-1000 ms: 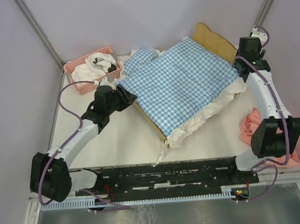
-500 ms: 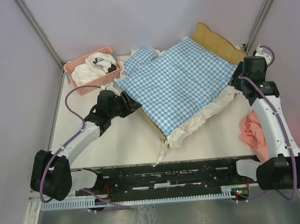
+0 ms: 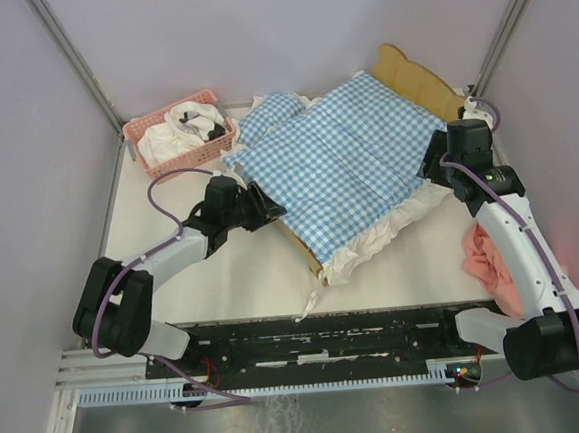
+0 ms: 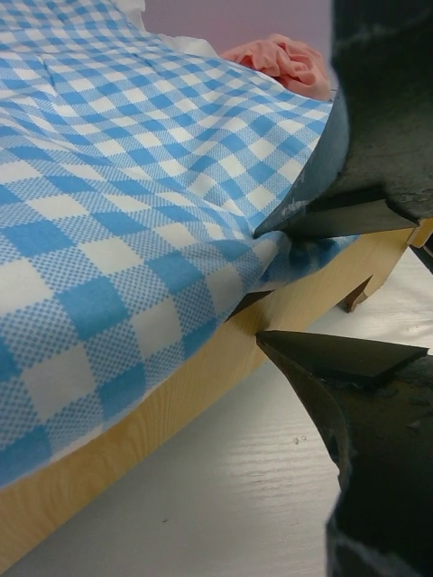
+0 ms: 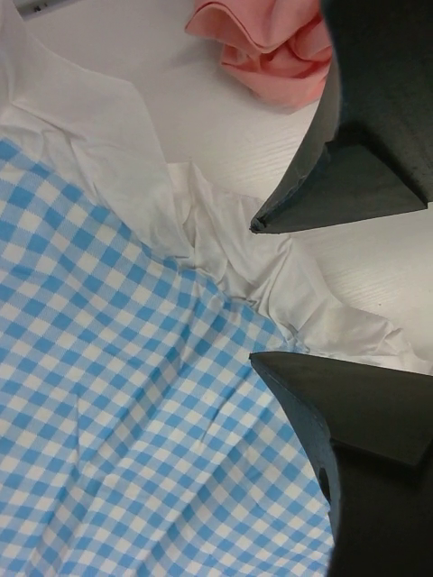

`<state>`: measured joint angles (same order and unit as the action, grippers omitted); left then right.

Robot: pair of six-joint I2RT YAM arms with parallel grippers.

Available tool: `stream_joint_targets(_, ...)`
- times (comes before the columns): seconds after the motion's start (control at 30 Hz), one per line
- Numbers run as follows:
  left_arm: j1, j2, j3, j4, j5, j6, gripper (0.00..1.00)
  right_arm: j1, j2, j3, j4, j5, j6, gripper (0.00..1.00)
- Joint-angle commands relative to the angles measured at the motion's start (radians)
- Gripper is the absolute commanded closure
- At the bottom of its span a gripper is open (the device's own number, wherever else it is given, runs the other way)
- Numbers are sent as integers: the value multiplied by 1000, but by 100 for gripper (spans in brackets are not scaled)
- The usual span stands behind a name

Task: Set up the pet bed
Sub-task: Adjust the mattress on the bed frame, then adjust the bed frame at the center of the board.

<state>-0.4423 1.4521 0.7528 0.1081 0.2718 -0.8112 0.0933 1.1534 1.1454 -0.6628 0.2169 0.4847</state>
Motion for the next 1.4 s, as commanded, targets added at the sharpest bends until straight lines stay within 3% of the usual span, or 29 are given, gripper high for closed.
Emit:
stream_joint_targets(0.0,-20,-25,26,-1,-26,-17,49,28,-31,-9,40,5,-11,36)
stream_joint_targets(0.2,-25,-164,25,-115,-153,15,46,53,-43,-10,15,-19,-23,36)
stream_joint_targets(0.47,-24,-277,-34,-186,-285,25,52,107,-76,-15,18,-2,1,36)
stream_joint_targets(1.37,-39,-73,-72,104,-123,-35,49,126,-117,-62,29,-21,24,35)
